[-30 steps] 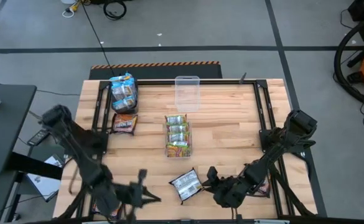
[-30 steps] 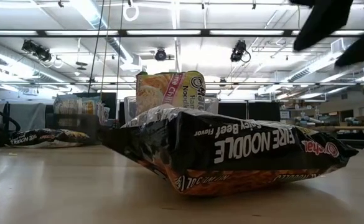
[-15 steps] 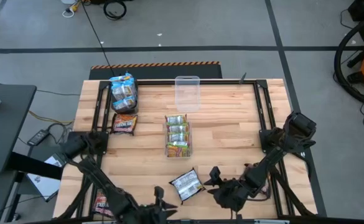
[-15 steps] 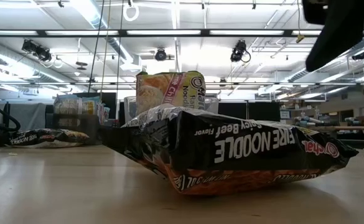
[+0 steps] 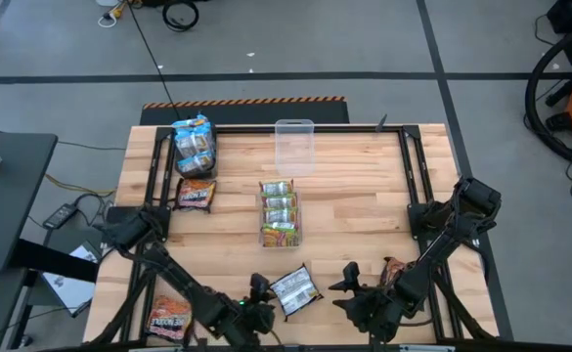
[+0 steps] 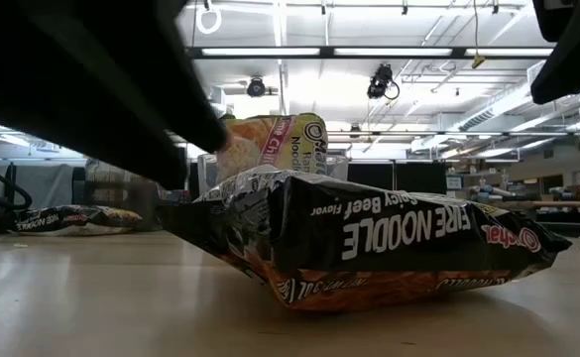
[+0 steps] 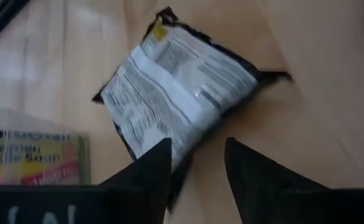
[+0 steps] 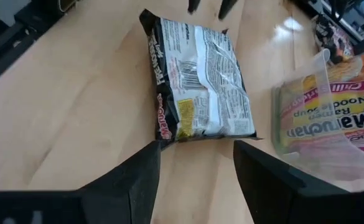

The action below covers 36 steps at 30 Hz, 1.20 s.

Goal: Sort Maruchan noodles
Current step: Put the black noodle pack into the top transparent bin

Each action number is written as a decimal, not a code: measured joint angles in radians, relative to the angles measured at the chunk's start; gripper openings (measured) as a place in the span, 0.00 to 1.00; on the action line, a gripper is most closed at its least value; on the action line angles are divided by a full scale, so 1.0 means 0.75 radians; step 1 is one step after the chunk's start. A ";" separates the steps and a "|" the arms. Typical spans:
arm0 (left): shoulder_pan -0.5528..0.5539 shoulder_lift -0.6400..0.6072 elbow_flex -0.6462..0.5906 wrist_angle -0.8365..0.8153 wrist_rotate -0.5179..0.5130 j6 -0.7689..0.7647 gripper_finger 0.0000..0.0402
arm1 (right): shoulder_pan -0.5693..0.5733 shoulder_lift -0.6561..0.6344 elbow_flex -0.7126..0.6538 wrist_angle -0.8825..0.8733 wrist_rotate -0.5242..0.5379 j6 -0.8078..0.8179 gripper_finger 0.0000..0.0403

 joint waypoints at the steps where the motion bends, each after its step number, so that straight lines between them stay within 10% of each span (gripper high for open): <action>1: 0.011 0.006 0.002 0.006 -0.001 0.031 0.39 | 0.000 0.000 0.001 -0.007 -0.001 0.010 0.52; 36: 0.110 0.156 0.000 0.400 -0.079 0.974 0.39 | 0.002 -0.013 0.000 -0.062 0.055 0.132 0.51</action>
